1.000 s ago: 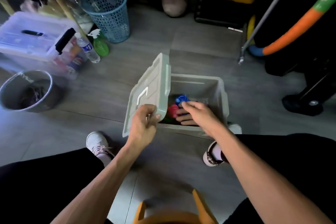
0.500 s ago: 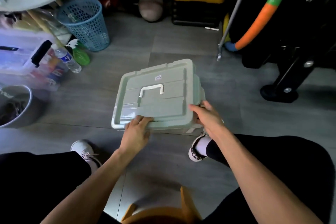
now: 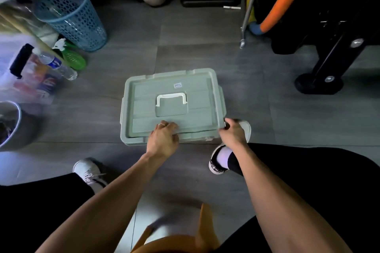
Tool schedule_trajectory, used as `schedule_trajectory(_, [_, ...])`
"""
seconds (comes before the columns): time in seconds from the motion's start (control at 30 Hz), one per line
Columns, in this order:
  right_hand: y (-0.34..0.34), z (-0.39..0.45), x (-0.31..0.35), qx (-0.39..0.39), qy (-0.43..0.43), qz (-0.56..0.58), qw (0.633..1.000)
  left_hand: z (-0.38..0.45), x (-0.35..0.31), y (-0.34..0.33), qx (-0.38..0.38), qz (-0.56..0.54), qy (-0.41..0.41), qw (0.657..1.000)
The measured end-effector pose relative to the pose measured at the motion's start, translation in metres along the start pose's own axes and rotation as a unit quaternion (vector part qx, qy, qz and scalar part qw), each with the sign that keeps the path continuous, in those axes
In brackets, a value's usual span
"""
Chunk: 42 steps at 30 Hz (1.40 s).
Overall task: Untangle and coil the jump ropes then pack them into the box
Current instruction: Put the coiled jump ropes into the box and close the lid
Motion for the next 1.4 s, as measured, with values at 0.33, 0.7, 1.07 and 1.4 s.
schedule_trajectory(0.33, [0.014,0.030,-0.018,0.053,-0.101,0.168,0.979,0.041,-0.033,-0.032,0.129,0.082,-0.051,0.987])
schedule_trajectory(0.7, [0.010,0.036,-0.008,-0.028,-0.050,0.289,0.956,0.040,-0.032,-0.032,0.156,0.082,-0.033,0.984])
schedule_trajectory(1.07, [-0.003,0.021,0.012,-0.123,0.106,-0.153,0.975,0.029,-0.033,-0.034,0.147,0.062,-0.029,0.987])
schedule_trajectory(1.4, [-0.035,-0.001,0.047,-0.025,0.265,-0.253,0.930,-0.008,0.007,-0.006,-0.149,-0.245,0.067,0.956])
Point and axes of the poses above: each hand's wrist, its own z-axis towards the middle knuckle, its own y-axis out of the back of the hand, x = y × z, the point moved 2 cm from there along z, towards the middle knuckle, and after that the axes turned 4 degrees about x, right-handed, at the moved point
